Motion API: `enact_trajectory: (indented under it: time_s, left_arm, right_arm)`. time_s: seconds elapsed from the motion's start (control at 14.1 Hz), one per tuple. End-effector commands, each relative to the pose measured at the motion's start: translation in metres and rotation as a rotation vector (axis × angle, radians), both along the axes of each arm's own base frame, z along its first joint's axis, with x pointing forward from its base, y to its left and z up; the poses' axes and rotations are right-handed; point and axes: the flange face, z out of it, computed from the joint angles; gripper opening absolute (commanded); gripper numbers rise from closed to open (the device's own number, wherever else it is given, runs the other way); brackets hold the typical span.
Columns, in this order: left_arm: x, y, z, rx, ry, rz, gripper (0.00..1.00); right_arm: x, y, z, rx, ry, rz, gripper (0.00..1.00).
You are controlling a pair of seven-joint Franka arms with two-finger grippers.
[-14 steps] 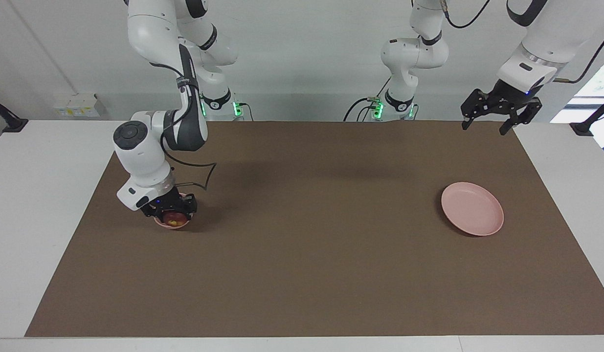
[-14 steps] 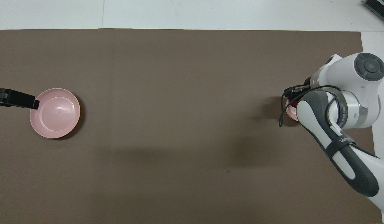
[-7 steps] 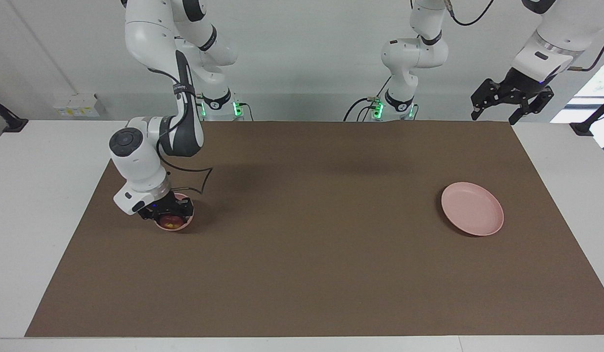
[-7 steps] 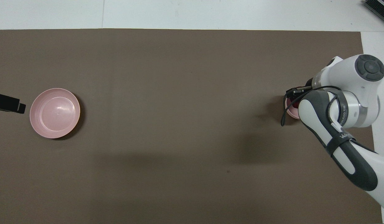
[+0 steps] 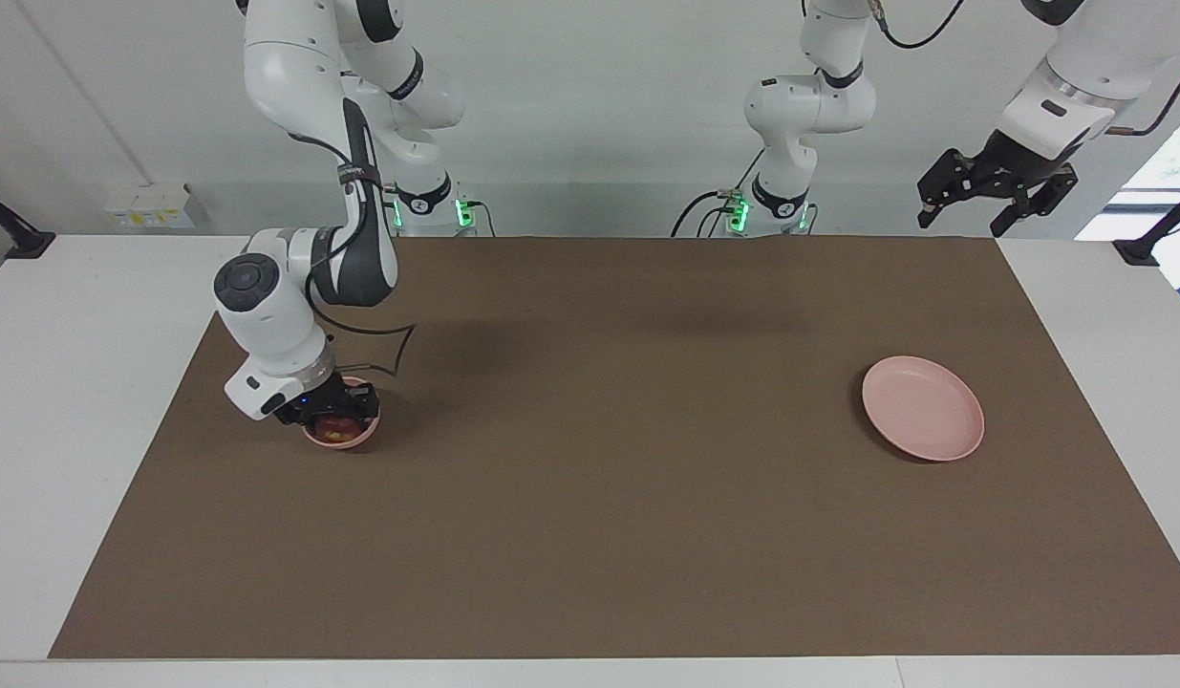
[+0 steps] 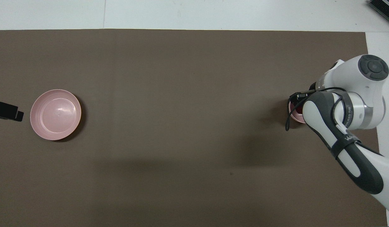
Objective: Move apple from plate to bowl
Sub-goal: 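Lower the apple into the pink bowl with the right gripper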
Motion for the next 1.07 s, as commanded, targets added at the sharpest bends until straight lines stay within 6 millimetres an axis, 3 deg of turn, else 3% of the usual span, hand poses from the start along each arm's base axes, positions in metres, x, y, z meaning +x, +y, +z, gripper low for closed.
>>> enact_trajectory:
  time_s: [0.0,0.28,0.36,0.71,0.85,1.0]
  left_arm:
    - [-0.010,-0.005,0.000,0.046,0.004,0.002,1.00]
    - [-0.009,-0.005,0.002,0.044,-0.008,0.000,1.00]
    - [-0.009,-0.005,0.003,0.043,-0.014,-0.003,1.00]
    - [-0.009,0.001,0.004,0.041,-0.012,0.008,1.00]
    - [-0.009,0.001,0.004,0.041,-0.012,0.008,1.00]
    - [-0.009,0.000,0.004,0.041,-0.012,0.006,1.00]
  right_arm:
    - [-0.007,-0.002,0.007,-0.008,0.018,0.022,0.06]
    - [-0.009,-0.002,-0.003,-0.007,0.011,0.024,0.12]
    - [-0.007,-0.002,-0.005,-0.007,-0.007,0.026,0.18]
    - [-0.010,-0.002,-0.011,-0.006,-0.014,0.015,0.76]
    - [-0.010,-0.002,-0.011,-0.006,-0.016,0.014,0.94]
    - [-0.009,-0.002,-0.012,-0.006,-0.019,0.014,1.00]
